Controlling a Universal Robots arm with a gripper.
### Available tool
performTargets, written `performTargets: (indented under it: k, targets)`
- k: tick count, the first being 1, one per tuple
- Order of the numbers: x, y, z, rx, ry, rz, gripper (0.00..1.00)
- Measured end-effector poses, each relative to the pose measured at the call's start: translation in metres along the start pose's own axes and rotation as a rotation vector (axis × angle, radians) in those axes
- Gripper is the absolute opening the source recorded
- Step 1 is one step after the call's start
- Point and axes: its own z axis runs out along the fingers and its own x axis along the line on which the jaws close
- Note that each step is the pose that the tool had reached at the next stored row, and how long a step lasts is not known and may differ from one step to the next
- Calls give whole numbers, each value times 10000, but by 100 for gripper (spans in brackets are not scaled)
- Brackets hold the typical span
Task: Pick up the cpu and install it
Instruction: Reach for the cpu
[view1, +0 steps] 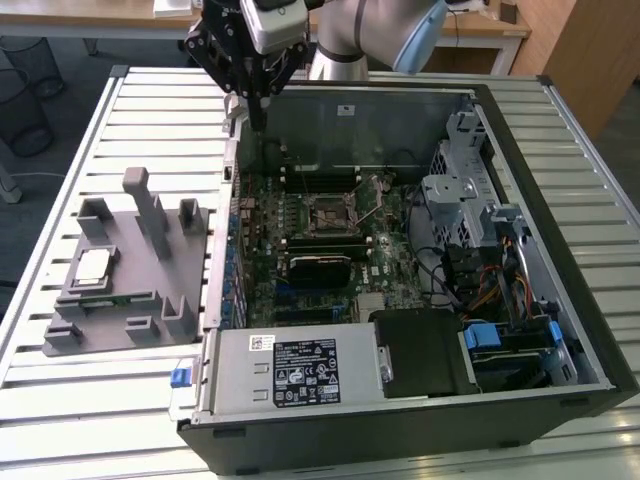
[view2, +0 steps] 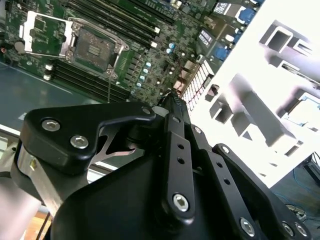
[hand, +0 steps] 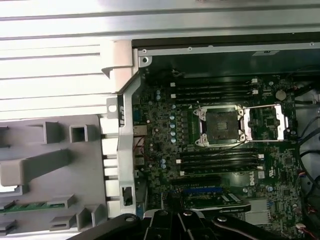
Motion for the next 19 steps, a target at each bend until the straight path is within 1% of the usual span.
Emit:
performTargets:
  k: [6, 9, 19]
  targets:
    - [178, -14, -4, 0, 0, 0, 11]
    - [249, -19, -5, 1, 0, -1, 11]
    - [396, -30, -4, 1, 1, -1, 11]
